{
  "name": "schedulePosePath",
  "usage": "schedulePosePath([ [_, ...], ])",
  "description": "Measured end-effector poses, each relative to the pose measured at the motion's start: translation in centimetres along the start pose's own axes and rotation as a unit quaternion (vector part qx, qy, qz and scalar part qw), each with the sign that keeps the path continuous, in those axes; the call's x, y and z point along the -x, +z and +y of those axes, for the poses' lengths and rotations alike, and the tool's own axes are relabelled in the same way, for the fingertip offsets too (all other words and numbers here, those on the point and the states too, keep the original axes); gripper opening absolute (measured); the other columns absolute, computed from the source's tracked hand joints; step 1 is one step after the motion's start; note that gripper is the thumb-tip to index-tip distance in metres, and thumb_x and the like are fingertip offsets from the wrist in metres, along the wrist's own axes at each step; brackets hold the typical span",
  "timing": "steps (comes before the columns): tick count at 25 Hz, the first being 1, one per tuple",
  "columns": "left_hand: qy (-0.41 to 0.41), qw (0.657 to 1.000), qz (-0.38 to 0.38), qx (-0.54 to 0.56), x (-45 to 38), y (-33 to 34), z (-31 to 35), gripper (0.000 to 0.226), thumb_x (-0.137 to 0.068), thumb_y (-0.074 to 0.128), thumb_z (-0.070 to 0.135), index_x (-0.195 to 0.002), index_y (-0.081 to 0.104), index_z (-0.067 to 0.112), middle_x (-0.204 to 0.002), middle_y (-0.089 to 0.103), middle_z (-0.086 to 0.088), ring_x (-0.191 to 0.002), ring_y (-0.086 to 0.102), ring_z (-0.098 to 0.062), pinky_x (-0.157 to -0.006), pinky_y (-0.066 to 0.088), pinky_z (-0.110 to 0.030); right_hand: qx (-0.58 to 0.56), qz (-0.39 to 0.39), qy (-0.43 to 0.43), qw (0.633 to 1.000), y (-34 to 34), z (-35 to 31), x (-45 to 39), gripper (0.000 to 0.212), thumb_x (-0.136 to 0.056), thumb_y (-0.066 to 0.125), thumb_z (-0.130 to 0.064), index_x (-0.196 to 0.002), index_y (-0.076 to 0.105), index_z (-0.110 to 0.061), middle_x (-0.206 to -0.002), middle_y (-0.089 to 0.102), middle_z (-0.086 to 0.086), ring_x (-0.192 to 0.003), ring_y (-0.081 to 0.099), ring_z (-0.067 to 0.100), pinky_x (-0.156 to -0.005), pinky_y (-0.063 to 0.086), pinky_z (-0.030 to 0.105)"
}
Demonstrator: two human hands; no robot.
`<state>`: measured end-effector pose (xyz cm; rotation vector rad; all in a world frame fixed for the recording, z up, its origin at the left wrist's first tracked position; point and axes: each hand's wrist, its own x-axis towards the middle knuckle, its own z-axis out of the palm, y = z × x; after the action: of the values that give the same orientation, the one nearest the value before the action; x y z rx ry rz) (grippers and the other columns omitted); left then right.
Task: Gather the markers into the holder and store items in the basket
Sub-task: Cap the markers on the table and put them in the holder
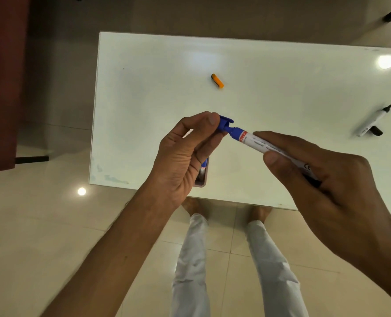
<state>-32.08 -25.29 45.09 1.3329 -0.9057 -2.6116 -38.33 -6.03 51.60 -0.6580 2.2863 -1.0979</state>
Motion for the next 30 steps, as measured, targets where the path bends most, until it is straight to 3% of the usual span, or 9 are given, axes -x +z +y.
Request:
schedulePosePath([
  [6, 0.055, 0.994, 0.012, -0.095, -0.1, 0.5, -1.0, 0.021, -0.074, 0.075, 0.025, -0.09, 0.077, 0.012, -0.092, 0.082, -0.009, -0.087, 0.081, -0.022, -0.077, 0.065, -0.026, 0.042, 0.024, -0.007, 0.999, 1.4, 0.6, -0.3, 0.038, -0.106, 0.051, -0.032, -0.135, 0.07, -0.015, -0.056, 0.043, -0.02, -0.057, 0.054, 0.006, -0.051, 0.035, 0.003],
  [9, 0.043, 0.993, 0.056, -0.099, -0.6, 0.4, -1.6, 0.036, -0.088, 0.068, 0.034, -0.11, 0.075, 0.006, -0.105, 0.082, -0.013, -0.097, 0.081, -0.025, -0.091, 0.064, -0.034, 0.056, 0.051, 0.007, 0.997, 3.3, 1.1, -0.7, 0.035, -0.107, 0.05, -0.031, -0.131, 0.07, -0.015, -0.054, 0.039, -0.022, -0.057, 0.056, 0.012, -0.051, 0.04, 0.008],
  [11, 0.046, 0.994, 0.053, -0.079, -0.7, 0.1, -1.1, 0.038, -0.103, 0.059, 0.029, -0.122, 0.068, -0.003, -0.116, 0.079, -0.019, -0.105, 0.079, -0.027, -0.092, 0.063, -0.033, 0.023, 0.066, 0.024, 0.997, 4.6, 0.8, -1.1, 0.031, -0.109, 0.05, -0.028, -0.129, 0.07, -0.016, -0.053, 0.039, -0.022, -0.058, 0.058, 0.004, -0.048, 0.036, 0.007],
  [15, 0.1, 0.981, -0.035, -0.163, -0.6, 1.0, 1.0, 0.01, -0.1, 0.067, 0.011, -0.103, 0.059, 0.007, -0.107, 0.079, -0.02, -0.105, 0.078, -0.033, -0.091, 0.063, -0.037, -0.021, 0.084, 0.039, 0.995, 6.2, 0.7, -1.3, 0.033, -0.11, 0.047, -0.033, -0.13, 0.066, -0.015, -0.062, 0.042, -0.027, -0.062, 0.059, -0.007, -0.053, 0.04, 0.004],
  [18, 0.19, 0.938, -0.031, -0.287, -1.3, 0.8, 2.6, 0.028, -0.092, 0.079, 0.007, -0.106, 0.054, 0.005, -0.097, 0.08, -0.018, -0.094, 0.081, -0.029, -0.088, 0.065, -0.041, -0.002, 0.054, 0.068, 0.996, 5.1, 2.7, -1.9, 0.034, -0.111, 0.047, -0.043, -0.129, 0.063, -0.02, -0.096, 0.059, -0.008, -0.08, 0.057, -0.001, -0.064, 0.038, 0.01],
  [21, 0.244, 0.826, 0.034, -0.506, -2.7, -3.4, 2.6, 0.045, -0.086, 0.088, 0.028, -0.114, 0.06, 0.007, -0.099, 0.08, 0.003, -0.087, 0.08, -0.006, -0.085, 0.065, -0.033, 0.016, 0.122, 0.126, 0.984, 1.7, 5.9, -2.4, 0.043, -0.106, 0.054, -0.046, -0.142, 0.056, -0.021, -0.136, 0.05, 0.004, -0.112, 0.059, 0.007, -0.084, 0.044, 0.007],
  [23, 0.218, 0.792, 0.058, -0.567, -2.8, -6.8, 1.3, 0.045, -0.083, 0.089, 0.031, -0.109, 0.062, 0.007, -0.097, 0.077, 0.01, -0.083, 0.076, 0.006, -0.081, 0.062, -0.021, 0.043, 0.171, 0.158, 0.972, -0.8, 8.3, -2.3, 0.042, -0.103, 0.057, -0.044, -0.139, 0.06, -0.023, -0.14, 0.054, 0.007, -0.115, 0.062, 0.01, -0.086, 0.049, 0.01],
  [27, 0.182, 0.773, 0.029, -0.607, -3.2, -10.8, -2.6, 0.04, -0.081, 0.091, 0.026, -0.101, 0.061, 0.006, -0.095, 0.077, 0.005, -0.083, 0.075, 0.008, -0.073, 0.054, -0.007, 0.043, 0.163, 0.218, 0.961, -2.7, 10.9, -0.7, 0.038, -0.099, 0.057, -0.049, -0.132, 0.063, -0.03, -0.138, 0.058, 0.004, -0.113, 0.065, 0.016, -0.093, 0.06, 0.048],
  [30, 0.166, 0.756, -0.002, -0.633, -3.9, -12.0, -5.3, 0.04, -0.079, 0.093, 0.023, -0.099, 0.062, 0.006, -0.096, 0.074, 0.011, -0.084, 0.073, 0.009, -0.08, 0.056, -0.008, 0.043, 0.145, 0.219, 0.964, -2.0, 10.6, 0.4, 0.031, -0.102, 0.058, -0.042, -0.13, 0.065, -0.03, -0.138, 0.057, 0.002, -0.112, 0.066, 0.016, -0.09, 0.058, 0.04],
])
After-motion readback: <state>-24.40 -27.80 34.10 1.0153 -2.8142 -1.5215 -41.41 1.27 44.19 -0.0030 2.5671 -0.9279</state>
